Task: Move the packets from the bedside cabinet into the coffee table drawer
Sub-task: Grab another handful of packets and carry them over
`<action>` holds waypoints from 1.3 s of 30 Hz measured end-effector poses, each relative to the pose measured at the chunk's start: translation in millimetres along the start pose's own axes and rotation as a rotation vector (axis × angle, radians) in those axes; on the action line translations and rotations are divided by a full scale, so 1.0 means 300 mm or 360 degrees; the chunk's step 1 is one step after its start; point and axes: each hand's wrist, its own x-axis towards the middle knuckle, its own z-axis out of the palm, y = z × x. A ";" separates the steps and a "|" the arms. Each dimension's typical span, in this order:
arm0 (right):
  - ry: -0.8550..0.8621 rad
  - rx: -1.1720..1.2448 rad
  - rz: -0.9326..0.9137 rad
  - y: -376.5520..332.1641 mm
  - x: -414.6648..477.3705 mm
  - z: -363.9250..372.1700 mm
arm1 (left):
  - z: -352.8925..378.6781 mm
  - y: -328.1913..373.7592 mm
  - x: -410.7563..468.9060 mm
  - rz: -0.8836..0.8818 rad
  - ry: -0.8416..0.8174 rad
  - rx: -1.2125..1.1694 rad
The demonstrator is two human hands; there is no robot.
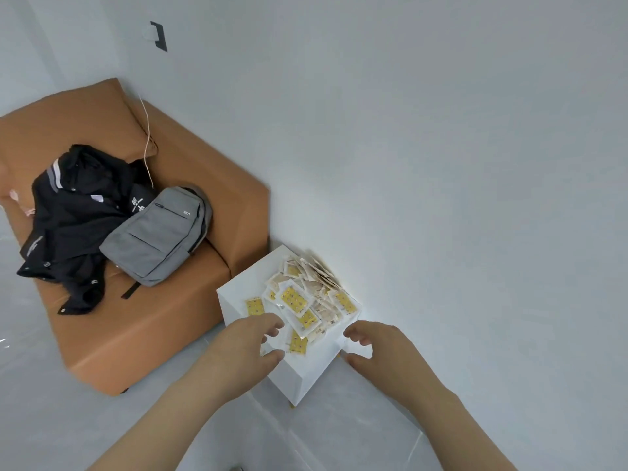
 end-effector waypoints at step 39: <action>-0.0363 0.0270 0.0802 0.272 1.121 0.367 | 0.157 -0.680 1.331 -0.0512 -0.0582 0.0066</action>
